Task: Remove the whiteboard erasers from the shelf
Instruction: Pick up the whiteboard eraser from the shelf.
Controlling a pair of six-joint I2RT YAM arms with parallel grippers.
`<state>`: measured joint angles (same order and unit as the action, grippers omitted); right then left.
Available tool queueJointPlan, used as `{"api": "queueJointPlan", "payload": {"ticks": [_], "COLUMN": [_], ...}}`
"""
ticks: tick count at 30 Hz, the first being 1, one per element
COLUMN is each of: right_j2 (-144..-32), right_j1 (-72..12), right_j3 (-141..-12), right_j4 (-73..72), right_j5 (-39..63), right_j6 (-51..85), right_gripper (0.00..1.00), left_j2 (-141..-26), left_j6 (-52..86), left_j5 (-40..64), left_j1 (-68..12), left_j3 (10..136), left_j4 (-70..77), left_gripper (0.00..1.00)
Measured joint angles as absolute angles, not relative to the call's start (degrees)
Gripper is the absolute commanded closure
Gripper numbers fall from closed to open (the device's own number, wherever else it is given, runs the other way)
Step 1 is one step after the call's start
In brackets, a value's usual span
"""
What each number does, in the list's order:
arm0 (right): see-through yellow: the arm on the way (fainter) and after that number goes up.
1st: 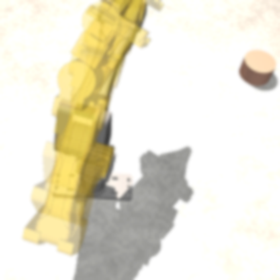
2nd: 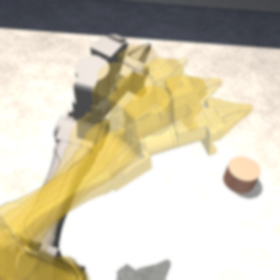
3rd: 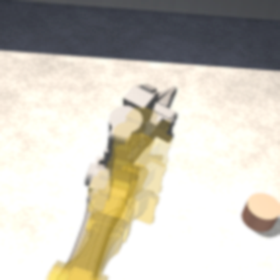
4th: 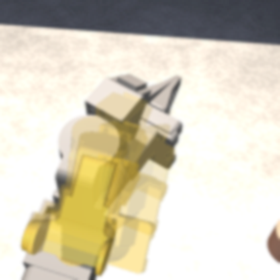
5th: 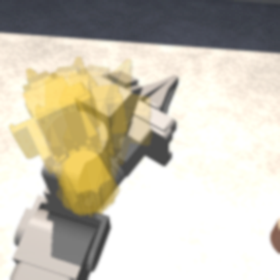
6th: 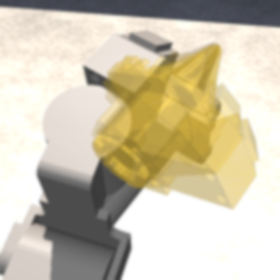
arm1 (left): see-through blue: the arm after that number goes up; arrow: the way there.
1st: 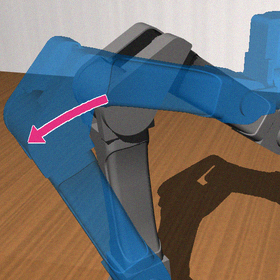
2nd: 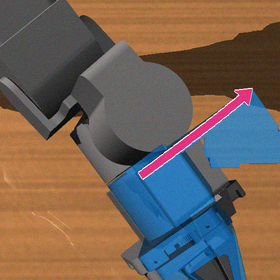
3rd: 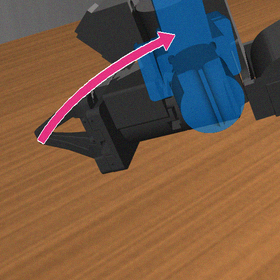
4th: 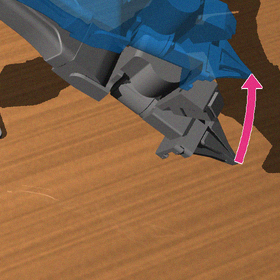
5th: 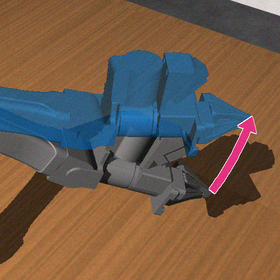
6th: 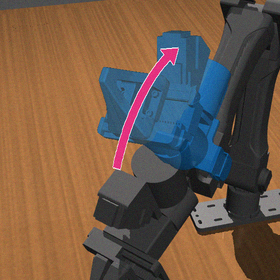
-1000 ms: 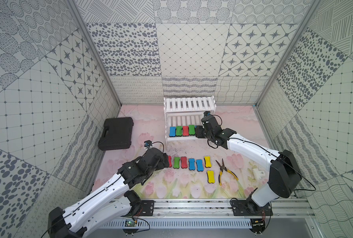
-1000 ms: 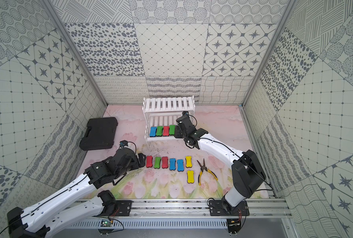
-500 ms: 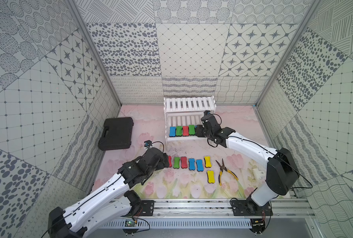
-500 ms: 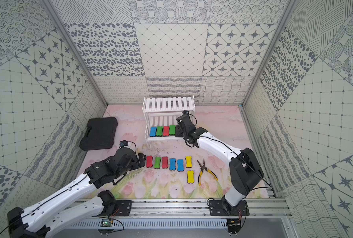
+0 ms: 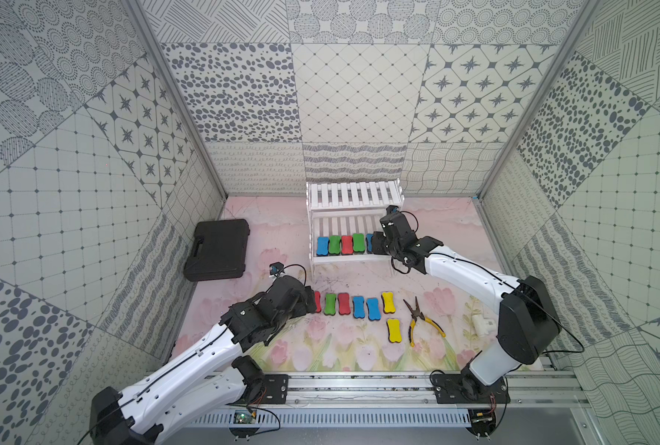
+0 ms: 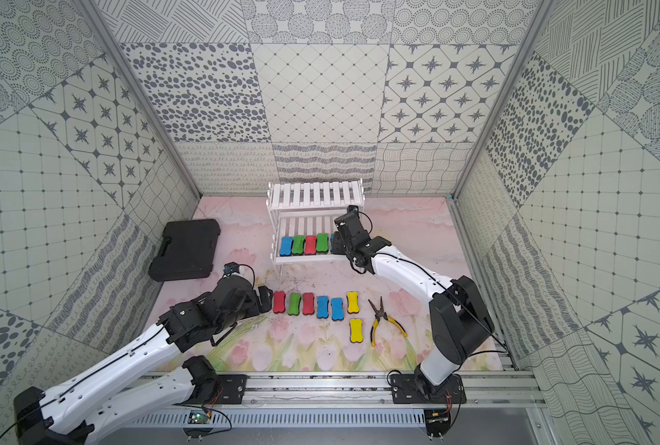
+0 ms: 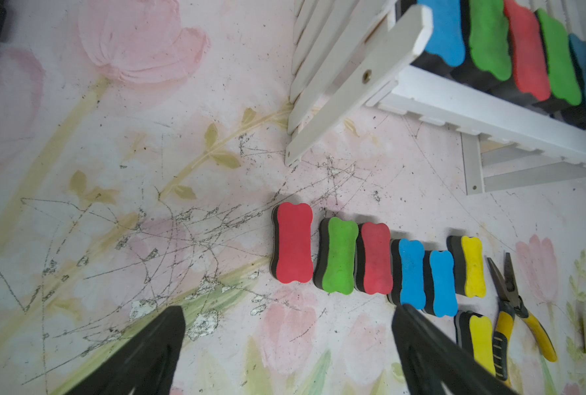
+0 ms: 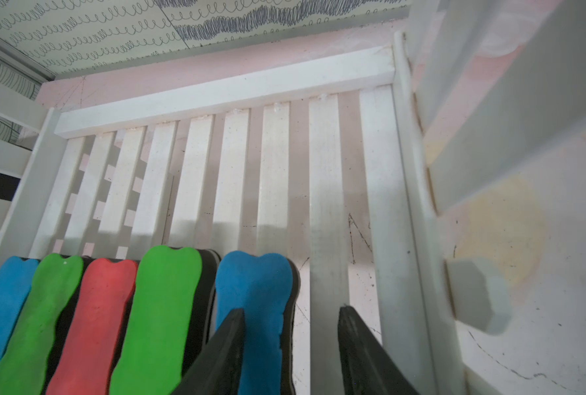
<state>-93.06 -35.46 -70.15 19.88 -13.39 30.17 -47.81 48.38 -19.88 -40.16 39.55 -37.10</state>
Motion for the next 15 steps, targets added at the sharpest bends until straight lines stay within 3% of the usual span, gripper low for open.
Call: {"api": "queueJointPlan", "payload": {"ticks": [6,15], "right_j2": [-92.9,-92.9], "right_j1": [-35.53,-36.49], "right_j3": [-70.15,-70.39], "right_j4": [19.99,20.69], "right_j5": [-12.73,-13.17], "right_j6": [29.1,28.01], "right_gripper": [0.4,0.4], "left_j2": [-48.14,-48.64], "left_j6": [48.38,48.38], "left_j5": [-19.84,-19.66], "left_j1": [-40.05,-39.66], "left_j3": [39.55,39.55], "left_j4": [-37.08,-37.08], "left_gripper": [0.01,0.01]}}
